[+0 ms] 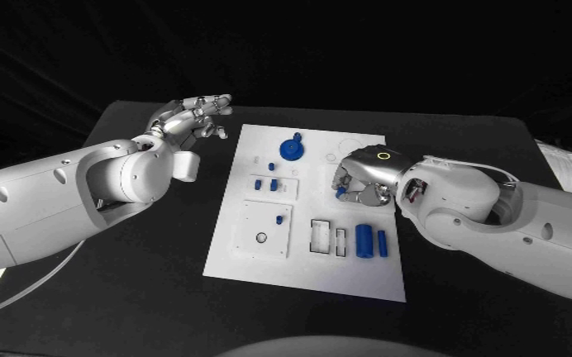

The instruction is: Assemble the parts on the task board

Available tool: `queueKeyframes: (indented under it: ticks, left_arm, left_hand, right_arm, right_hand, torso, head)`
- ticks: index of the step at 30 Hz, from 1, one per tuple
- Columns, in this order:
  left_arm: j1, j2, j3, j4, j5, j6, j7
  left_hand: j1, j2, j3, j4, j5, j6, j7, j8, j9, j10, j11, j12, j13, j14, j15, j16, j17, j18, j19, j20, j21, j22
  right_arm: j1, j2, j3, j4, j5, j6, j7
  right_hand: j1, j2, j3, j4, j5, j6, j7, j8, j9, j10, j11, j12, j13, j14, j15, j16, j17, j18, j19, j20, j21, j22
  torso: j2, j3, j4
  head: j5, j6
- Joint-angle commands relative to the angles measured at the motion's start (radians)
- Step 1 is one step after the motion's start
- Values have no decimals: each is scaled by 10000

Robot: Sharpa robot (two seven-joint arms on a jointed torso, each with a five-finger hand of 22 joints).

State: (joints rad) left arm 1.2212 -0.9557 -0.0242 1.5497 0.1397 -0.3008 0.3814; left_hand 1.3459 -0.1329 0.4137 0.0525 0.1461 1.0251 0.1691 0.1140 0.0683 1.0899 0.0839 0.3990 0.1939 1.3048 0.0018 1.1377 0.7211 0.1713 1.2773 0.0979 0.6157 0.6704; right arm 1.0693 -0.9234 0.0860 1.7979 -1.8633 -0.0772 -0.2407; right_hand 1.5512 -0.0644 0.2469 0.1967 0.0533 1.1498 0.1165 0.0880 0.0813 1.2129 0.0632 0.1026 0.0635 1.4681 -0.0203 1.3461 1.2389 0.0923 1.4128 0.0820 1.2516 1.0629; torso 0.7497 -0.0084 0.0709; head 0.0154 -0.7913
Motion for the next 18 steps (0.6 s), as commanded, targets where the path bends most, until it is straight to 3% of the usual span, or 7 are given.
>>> queueKeyframes:
  ticks: [1, 10, 18]
  left_arm:
    - [3, 0, 5, 17, -43, 144, 65]
    - [3, -20, 5, 31, -43, 133, 57]
    - [4, -22, 5, 32, -43, 128, 54]
  left_hand:
    - [26, -5, -56, -27, -2, -53, -13, 47, -9, -74, 18, 35, 17, -60, 1, -30, 4, 97, 40, 13, -66, -14]
    - [29, 6, -57, -32, -5, -49, -14, 62, -5, -87, 16, 67, 27, -63, 0, -28, -8, 100, 43, 15, -70, -15]
    - [30, 4, -59, -35, -6, -52, -12, 64, -5, -93, 16, 74, 29, -65, 0, -27, -11, 100, 43, 15, -72, -16]
  right_arm:
    - [-21, 19, -8, -8, -420, -87, -214]
    - [-31, 40, -8, 23, -722, -110, -368]
    - [-36, 13, -6, 233, -699, -542, -322]
  right_hand:
    - [191, 186, 254, -126, -23, 156, -33, 75, 55, 216, -97, -48, 44, 461, -97, 37, 22, 56, -7, -77, 67, 25]
    - [174, 45, 927, -534, -22, 295, -1, 26, 112, 475, -118, -245, 45, 466, -109, 88, 78, 37, 14, -127, 115, 100]
    - [55, -100, 1291, -756, -19, 296, 67, -54, 123, 536, -83, -352, 52, 475, -84, 134, 130, 28, 31, -122, 159, 165]
  torso:
    - [-2, -7, 9]
    - [-5, 1, -5]
    - [-5, 3, 4]
  head:
    - [-6, -23]
    - [20, -64]
    - [25, -72]
